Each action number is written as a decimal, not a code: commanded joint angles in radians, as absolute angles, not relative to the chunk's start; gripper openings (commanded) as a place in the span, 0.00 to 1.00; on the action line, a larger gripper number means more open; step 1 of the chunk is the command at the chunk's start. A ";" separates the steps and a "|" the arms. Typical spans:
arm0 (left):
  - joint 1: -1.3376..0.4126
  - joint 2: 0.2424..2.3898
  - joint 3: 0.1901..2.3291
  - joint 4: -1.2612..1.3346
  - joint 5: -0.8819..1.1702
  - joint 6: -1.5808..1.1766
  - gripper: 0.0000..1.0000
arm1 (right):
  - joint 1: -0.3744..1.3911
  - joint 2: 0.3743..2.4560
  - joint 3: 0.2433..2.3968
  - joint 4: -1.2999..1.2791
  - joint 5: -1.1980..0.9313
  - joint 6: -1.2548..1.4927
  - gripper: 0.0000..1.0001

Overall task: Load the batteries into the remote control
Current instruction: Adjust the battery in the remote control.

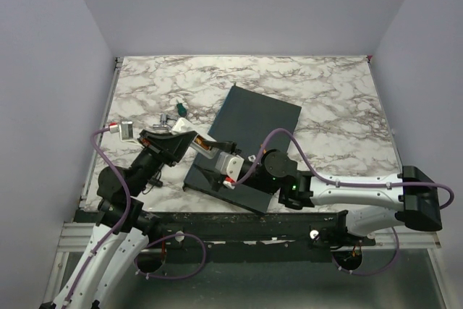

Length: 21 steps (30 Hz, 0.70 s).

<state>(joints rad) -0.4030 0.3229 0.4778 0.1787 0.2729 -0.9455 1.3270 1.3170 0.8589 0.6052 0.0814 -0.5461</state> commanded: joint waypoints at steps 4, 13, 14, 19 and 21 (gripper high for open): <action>-0.400 0.304 0.470 0.222 0.297 -0.947 0.00 | 1.331 1.359 0.908 0.638 0.100 -0.569 0.60; -0.400 0.300 0.463 0.233 0.298 -0.956 0.00 | 1.330 1.361 0.904 0.626 0.107 -0.561 0.40; -0.401 0.300 0.463 0.234 0.298 -0.956 0.00 | 1.331 1.361 0.904 0.626 0.107 -0.560 0.38; -0.400 0.297 0.463 0.235 0.299 -0.958 0.00 | 1.331 1.362 0.905 0.629 0.109 -0.552 0.28; -0.400 0.295 0.464 0.235 0.299 -0.959 0.00 | 1.331 1.365 0.908 0.628 0.112 -0.549 0.25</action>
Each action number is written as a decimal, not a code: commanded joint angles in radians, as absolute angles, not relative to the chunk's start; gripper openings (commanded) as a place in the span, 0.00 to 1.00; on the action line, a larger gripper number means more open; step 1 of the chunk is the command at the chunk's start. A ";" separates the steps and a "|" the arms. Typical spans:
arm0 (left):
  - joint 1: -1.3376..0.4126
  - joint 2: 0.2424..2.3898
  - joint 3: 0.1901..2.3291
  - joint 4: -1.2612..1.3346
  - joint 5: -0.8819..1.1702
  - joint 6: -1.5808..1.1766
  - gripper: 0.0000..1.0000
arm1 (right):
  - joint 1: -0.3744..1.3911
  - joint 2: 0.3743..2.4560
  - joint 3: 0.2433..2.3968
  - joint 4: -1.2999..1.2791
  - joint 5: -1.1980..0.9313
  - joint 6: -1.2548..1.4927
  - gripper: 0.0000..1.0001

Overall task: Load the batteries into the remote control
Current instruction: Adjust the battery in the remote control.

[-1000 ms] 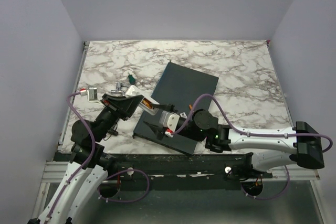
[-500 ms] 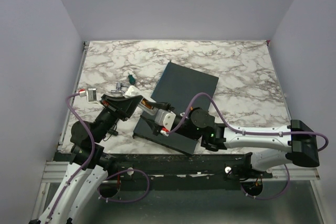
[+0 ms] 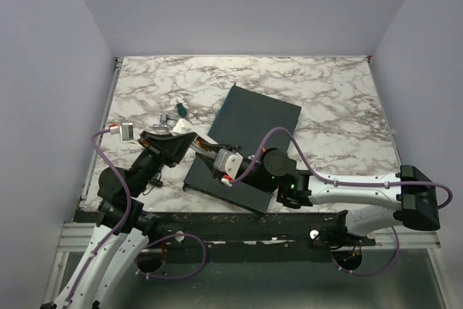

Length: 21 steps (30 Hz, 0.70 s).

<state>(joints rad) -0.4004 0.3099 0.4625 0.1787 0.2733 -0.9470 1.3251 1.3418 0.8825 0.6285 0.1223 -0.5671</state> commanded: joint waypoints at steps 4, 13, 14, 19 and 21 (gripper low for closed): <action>-0.400 0.294 0.463 0.229 0.301 -0.958 0.00 | 1.331 1.364 0.909 0.634 0.119 -0.545 0.38; -0.401 0.297 0.453 0.148 0.252 -0.943 0.00 | 1.331 1.249 0.874 0.707 0.094 -0.485 0.62; -0.401 0.296 0.451 0.129 0.243 -0.941 0.00 | 1.331 1.221 0.866 0.714 0.099 -0.462 0.62; -0.400 0.271 0.434 0.037 0.182 -0.936 0.00 | 1.318 1.115 0.874 0.512 0.515 -0.244 0.62; -0.400 0.260 0.428 0.034 0.180 -0.935 0.00 | 1.221 1.071 0.868 0.298 0.564 -0.101 0.62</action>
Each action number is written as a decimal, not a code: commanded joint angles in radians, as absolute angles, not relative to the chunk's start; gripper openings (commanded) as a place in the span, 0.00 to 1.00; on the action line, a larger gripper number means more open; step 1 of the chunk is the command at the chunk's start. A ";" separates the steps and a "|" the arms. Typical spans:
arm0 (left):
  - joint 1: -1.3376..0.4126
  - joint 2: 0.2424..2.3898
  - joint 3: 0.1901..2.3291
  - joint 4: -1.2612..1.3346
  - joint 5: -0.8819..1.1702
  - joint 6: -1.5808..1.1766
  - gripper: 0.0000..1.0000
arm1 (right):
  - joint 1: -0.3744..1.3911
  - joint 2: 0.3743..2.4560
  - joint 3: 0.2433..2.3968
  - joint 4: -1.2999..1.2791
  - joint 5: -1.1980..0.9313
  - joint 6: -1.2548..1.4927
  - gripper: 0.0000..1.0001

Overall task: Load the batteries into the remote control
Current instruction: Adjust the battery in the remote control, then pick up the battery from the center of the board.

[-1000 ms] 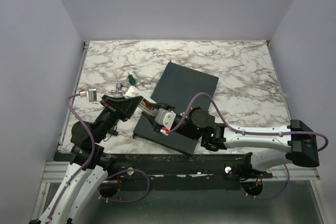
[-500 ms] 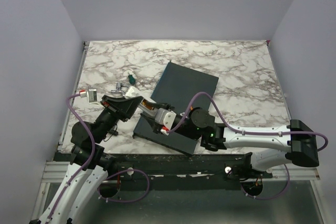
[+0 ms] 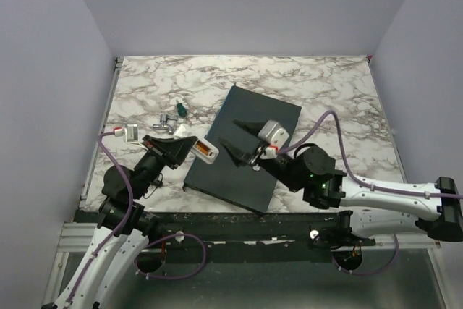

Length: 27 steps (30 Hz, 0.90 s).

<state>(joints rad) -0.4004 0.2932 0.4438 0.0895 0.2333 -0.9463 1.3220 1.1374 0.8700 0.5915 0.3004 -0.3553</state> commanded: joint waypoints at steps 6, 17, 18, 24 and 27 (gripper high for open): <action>-0.399 0.282 0.448 0.047 0.219 -0.929 0.00 | 0.803 1.077 0.818 -0.142 0.300 0.256 0.61; -0.399 0.275 0.449 0.061 0.244 -0.942 0.00 | 0.757 1.403 0.874 -0.227 0.260 0.330 0.59; -0.399 0.276 0.449 0.061 0.244 -0.942 0.00 | 0.753 1.420 0.875 -0.226 0.262 0.338 0.59; -0.399 0.276 0.454 0.058 0.245 -0.936 0.00 | 0.734 1.468 0.863 -0.204 0.235 0.358 0.50; -0.399 0.276 0.451 0.060 0.245 -0.937 0.00 | 0.735 1.487 0.866 -0.200 0.198 0.358 0.46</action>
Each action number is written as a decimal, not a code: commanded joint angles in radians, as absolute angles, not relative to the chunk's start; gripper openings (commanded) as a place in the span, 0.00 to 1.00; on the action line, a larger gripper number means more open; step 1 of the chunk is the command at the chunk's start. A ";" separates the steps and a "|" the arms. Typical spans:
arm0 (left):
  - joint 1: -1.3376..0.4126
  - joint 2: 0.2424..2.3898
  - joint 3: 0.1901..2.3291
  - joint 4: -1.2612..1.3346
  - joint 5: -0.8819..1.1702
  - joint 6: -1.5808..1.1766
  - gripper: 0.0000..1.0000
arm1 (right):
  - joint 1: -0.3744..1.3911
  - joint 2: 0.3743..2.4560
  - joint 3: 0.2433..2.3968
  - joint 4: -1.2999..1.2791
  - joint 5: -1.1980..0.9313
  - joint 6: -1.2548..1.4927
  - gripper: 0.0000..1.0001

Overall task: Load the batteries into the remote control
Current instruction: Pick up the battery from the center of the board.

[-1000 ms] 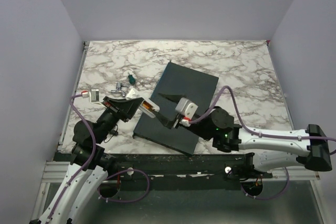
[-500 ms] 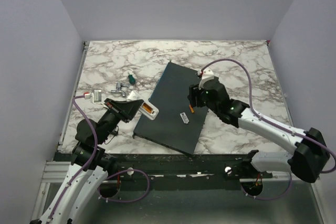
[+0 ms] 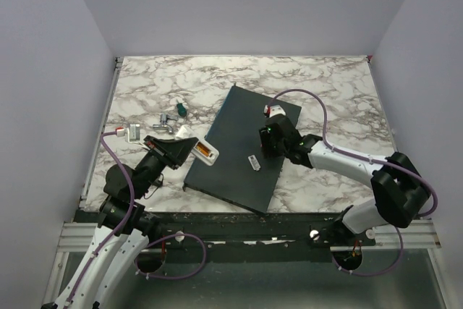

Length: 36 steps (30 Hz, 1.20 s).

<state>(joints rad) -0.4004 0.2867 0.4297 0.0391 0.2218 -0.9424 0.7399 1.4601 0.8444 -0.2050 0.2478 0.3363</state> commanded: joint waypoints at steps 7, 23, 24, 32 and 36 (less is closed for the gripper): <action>-0.399 0.274 0.443 0.066 0.245 -0.942 0.00 | 0.734 1.513 0.868 -0.201 0.176 0.348 0.37; -0.399 0.289 0.440 0.106 0.277 -0.969 0.00 | 0.734 1.343 0.871 -0.201 0.064 0.213 0.01; -0.399 0.292 0.439 0.115 0.283 -0.973 0.00 | 0.734 1.295 0.851 -0.164 0.040 0.190 0.01; -0.399 0.313 0.448 0.181 0.323 -0.995 0.00 | 0.734 0.813 0.565 0.324 -0.379 0.010 0.01; -0.397 0.314 0.463 0.198 0.342 -0.995 0.00 | 0.734 0.697 0.492 0.478 -0.508 -0.026 0.01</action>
<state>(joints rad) -0.4004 0.3138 0.4297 0.1261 0.2916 -0.9825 0.7319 0.7528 0.5560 0.2520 -0.2962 0.0479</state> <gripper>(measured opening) 0.250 0.142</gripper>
